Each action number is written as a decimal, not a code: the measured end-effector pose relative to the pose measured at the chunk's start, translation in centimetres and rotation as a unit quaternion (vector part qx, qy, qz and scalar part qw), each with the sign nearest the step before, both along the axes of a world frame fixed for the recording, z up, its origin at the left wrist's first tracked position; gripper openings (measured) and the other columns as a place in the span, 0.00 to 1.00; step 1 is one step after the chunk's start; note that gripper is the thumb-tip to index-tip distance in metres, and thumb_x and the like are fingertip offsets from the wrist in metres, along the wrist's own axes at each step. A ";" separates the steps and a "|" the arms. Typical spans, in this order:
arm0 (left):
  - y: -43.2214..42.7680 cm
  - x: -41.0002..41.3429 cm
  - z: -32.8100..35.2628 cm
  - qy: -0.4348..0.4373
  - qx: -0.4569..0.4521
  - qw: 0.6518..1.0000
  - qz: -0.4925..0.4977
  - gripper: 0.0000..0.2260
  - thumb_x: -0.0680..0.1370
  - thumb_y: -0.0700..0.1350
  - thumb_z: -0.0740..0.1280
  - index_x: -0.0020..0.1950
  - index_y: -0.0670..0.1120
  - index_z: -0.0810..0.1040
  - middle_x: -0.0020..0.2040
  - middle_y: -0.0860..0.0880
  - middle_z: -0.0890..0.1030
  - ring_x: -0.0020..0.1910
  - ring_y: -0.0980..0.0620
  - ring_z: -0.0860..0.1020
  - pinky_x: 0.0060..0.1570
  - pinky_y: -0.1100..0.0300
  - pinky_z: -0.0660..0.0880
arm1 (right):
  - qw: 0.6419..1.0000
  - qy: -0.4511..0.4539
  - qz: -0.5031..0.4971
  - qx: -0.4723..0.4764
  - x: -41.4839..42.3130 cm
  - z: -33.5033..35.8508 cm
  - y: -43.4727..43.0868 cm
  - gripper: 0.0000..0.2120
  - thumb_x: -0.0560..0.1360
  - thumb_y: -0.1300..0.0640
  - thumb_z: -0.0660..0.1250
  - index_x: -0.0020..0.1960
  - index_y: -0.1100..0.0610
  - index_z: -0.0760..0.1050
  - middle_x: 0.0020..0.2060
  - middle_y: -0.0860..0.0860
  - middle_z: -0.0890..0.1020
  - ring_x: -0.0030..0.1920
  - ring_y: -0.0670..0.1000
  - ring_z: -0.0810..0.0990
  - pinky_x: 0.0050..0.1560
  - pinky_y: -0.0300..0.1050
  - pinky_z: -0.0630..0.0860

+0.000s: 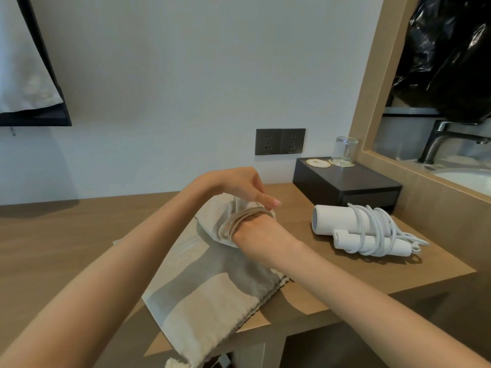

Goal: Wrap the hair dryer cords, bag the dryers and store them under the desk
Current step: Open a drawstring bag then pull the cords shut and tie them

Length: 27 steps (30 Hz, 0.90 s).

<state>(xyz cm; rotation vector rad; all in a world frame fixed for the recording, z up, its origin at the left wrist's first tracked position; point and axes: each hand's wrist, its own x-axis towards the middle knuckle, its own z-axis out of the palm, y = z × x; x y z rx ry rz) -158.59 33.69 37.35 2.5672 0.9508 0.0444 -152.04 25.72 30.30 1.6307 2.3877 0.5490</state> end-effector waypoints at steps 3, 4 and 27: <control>0.2 0.7 -0.1 0.058 -0.001 0.998 -0.003 0.18 0.73 0.63 0.65 0.47 0.50 0.84 0.49 0.55 0.79 0.54 0.55 0.75 0.56 0.60 0.68 | 0.999 -0.036 0.004 0.008 0.0 -0.2 0.0 0.24 0.78 0.65 0.59 0.73 0.62 0.61 0.70 0.60 0.68 0.69 0.58 0.69 0.69 0.54 0.64; 0.3 0.9 -0.2 0.072 0.001 0.997 -0.006 0.17 0.73 0.63 0.65 0.46 0.50 0.83 0.48 0.55 0.79 0.54 0.55 0.74 0.56 0.60 0.68 | 0.999 -0.048 0.005 0.013 -0.1 -0.1 0.0 0.24 0.78 0.64 0.59 0.73 0.62 0.61 0.71 0.60 0.68 0.69 0.58 0.67 0.70 0.53 0.62; 1.6 0.2 0.0 0.132 -0.053 0.989 -0.035 0.20 0.72 0.65 0.65 0.48 0.51 0.84 0.46 0.62 0.79 0.57 0.56 0.72 0.65 0.57 0.64 | 0.997 -0.054 0.032 0.035 -0.2 -2.6 0.5 0.18 0.79 0.65 0.52 0.68 0.61 0.68 0.62 0.57 0.76 0.62 0.55 0.75 0.63 0.49 0.67</control>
